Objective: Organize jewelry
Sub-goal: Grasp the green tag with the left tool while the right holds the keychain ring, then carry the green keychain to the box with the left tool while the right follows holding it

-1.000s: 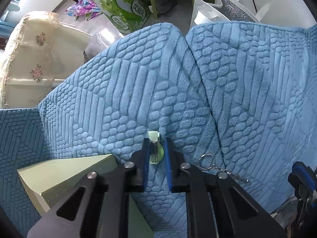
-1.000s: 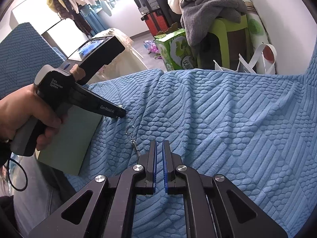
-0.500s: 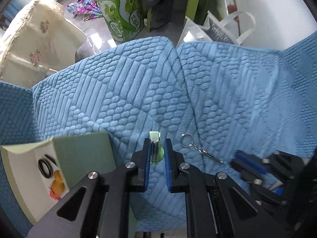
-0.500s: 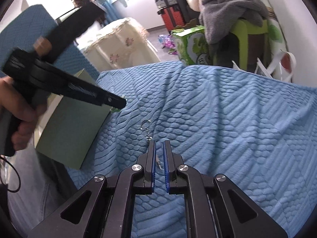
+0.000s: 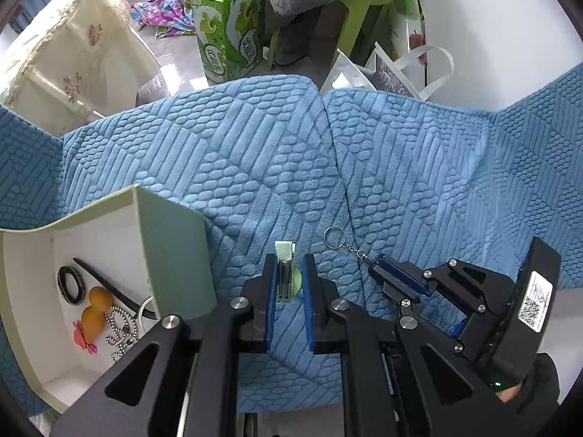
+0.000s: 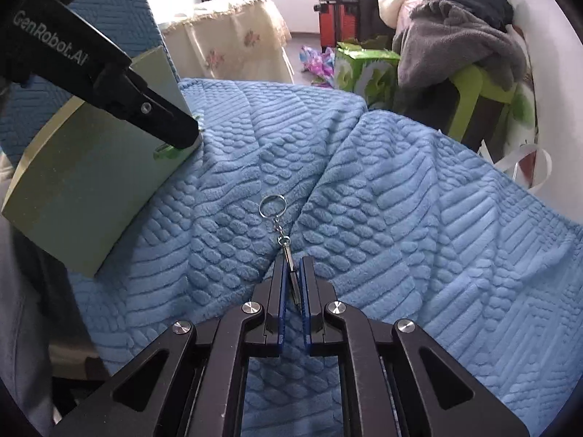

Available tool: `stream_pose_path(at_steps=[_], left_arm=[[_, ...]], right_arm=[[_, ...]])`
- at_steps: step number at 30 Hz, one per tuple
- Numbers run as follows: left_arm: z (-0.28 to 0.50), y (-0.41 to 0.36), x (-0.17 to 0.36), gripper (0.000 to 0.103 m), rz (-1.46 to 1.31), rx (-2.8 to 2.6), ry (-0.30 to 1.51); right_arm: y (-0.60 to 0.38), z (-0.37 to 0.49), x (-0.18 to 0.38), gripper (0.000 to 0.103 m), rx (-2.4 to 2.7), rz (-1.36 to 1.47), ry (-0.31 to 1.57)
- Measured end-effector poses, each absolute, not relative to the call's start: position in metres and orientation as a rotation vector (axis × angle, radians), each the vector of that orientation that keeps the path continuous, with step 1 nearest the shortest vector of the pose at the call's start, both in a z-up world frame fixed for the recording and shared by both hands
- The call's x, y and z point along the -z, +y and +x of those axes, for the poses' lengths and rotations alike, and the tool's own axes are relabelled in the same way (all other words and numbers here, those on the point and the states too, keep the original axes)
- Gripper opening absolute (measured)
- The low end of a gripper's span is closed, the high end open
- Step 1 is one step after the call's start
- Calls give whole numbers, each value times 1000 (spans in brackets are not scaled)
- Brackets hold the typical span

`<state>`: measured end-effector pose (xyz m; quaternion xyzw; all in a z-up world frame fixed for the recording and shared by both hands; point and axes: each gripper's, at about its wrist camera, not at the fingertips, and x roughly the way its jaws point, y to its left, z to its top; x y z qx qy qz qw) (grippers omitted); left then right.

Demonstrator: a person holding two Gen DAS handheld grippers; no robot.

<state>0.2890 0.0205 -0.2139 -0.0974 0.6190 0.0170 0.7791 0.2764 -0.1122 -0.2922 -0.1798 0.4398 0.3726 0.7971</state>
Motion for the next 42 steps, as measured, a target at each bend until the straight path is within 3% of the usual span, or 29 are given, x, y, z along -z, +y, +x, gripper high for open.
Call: stream_pose_path(at_steps=[18,35,42], left_arm=[[236,26,171,13,-283,19,1115],[192,88,46,13,-290,-30,849],[161,131,18,13,-288,-91,762]], right_arm=[[-134,262,248,3,-659,-234,1015],[-85,245,75,3,-676,-131,751],[-55,227,35,3,-693,-104,657]])
